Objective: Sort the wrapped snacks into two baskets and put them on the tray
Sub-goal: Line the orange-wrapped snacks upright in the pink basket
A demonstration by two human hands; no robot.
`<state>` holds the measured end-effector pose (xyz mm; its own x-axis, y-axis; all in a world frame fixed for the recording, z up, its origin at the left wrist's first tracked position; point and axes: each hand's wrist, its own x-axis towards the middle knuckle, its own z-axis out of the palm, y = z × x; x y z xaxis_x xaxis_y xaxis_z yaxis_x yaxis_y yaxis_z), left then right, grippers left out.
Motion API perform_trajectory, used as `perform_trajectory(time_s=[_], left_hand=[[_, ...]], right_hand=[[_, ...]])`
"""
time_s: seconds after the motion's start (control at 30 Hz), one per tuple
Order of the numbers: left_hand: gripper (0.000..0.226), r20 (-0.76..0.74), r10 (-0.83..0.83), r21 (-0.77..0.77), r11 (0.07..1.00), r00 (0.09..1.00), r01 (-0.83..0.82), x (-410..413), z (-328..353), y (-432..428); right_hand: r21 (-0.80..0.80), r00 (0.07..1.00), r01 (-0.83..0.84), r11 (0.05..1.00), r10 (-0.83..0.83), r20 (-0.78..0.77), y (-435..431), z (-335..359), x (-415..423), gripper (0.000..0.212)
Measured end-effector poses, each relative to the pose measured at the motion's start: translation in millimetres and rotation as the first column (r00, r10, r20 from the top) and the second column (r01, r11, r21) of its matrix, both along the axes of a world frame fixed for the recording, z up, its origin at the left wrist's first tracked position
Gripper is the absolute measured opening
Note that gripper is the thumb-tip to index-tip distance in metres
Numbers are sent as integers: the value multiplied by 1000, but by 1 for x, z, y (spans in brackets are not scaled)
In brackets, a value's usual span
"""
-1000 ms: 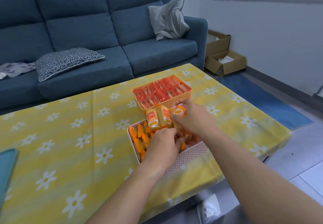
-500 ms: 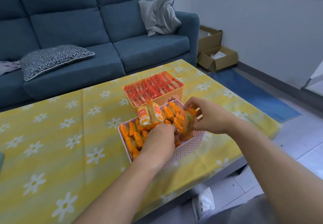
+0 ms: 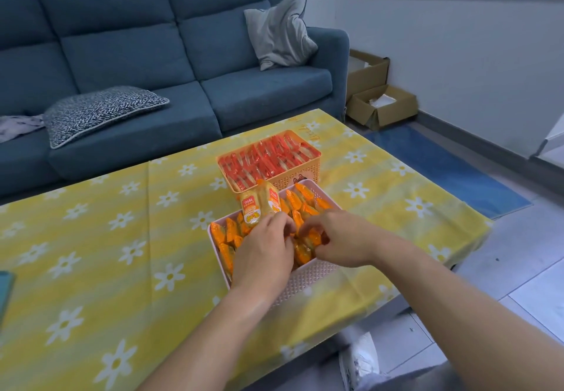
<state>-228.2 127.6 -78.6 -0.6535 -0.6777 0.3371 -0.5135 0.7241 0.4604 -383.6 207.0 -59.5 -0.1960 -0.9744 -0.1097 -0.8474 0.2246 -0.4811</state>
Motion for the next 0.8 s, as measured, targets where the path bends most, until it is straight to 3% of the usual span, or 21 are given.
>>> perform_trajectory(time_s=[0.13, 0.2, 0.33, 0.47, 0.67, 0.73, 0.8], left_hand=[[14, -133, 85, -155, 982, 987, -105, 10, 9, -8], [13, -176, 176, -129, 971, 968, -200, 11, 12, -24], [29, 13, 361, 184, 916, 932, -357, 1, 12, -58], [48, 165, 358, 221, 895, 919, -388, -6, 12, -73], [64, 28, 417, 520, 770, 909, -369, 5, 13, -82], [63, -88, 466, 576, 745, 880, -337, 15, 18, -79], [52, -277, 458, 583, 779, 844, -231, 21, 25, -68]], right_hand=[[98, 1000, 5, 995, -7, 15, -2, -5, 6, 58], [110, 998, 42, 993, -47, 39, -1, -1, 5, 53], [16, 976, 220, 975, -220, 2, -2, 15, -1, 35], [-163, 934, 356, 920, -358, 20, -14, 28, -3, 19], [-305, 888, 449, 840, -382, 256, -32, 38, -5, 18], [-328, 870, 472, 818, -373, 322, -38, 40, -1, 18], [-328, 851, 478, 815, -337, 402, -43, 43, 3, 15]])
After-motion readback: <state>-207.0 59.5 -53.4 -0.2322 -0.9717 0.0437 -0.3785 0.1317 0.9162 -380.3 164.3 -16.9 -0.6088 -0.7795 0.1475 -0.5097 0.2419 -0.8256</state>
